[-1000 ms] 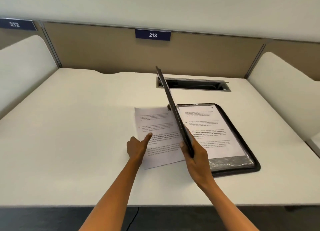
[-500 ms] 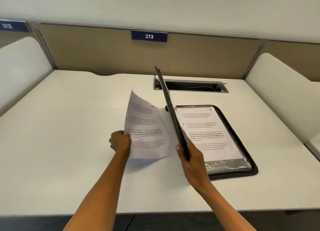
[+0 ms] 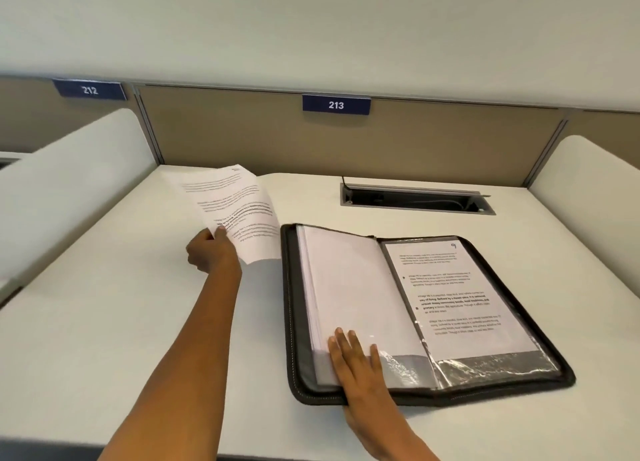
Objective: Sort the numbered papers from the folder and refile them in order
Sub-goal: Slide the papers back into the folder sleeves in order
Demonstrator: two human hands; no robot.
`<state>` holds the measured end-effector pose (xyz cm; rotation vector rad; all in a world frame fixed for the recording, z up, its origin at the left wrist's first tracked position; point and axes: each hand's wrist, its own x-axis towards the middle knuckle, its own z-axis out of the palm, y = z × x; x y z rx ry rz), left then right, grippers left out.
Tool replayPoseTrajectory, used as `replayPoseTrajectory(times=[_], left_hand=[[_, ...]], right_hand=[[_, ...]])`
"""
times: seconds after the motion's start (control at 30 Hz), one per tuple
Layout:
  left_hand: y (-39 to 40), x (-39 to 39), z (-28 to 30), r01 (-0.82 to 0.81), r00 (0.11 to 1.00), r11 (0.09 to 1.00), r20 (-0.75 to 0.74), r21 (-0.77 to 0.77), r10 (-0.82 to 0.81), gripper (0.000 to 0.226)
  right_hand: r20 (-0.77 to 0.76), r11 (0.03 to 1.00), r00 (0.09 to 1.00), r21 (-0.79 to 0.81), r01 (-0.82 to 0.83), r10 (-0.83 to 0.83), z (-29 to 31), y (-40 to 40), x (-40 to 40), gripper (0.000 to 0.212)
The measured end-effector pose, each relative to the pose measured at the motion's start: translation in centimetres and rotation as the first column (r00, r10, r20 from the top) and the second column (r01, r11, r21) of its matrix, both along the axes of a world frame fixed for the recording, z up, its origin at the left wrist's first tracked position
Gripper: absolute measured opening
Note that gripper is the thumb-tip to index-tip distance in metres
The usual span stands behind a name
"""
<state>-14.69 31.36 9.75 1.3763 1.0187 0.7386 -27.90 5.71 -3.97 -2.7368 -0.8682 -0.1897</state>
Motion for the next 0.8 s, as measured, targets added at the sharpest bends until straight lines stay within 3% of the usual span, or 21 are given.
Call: replayPoseTrajectory(times=[0.13,0.4,0.5,0.7,0.8], left_hand=[[-1.4,0.2,0.5,0.126,0.988,0.991,0.098,-0.048,-0.121,0.016],[-2.7,-0.9,-4.0,0.407,0.913,0.878,0.072,-0.254,-0.402,0.018],[-2.7,-2.2,-5.8,0.478,0.874,0.83,0.058,-0.288,-0.483,0.014],[-3.7,-4.3,-6.0,0.508,0.854,0.822,0.029,-0.257,-0.519,0.016],[-4.2,-4.7,-6.4,0.54,0.829,0.805,-0.007,-0.247,-0.559,0.008]], right_hand=[[0.024,0.982,1.0,-0.187,0.009,-0.005,-1.7,1.3,0.1,0.116],[0.049,0.963,0.998,-0.268,-0.025,0.04,-2.1,3.9,1.5,0.068],[-0.006,0.964,1.0,-0.265,-0.014,0.013,-1.3,6.4,2.2,0.08],[-0.121,0.949,0.992,-0.309,-0.068,0.032,-1.1,12.2,2.0,0.086],[-0.18,0.954,0.976,-0.251,-0.162,0.119,-0.9,12.8,2.4,0.096]])
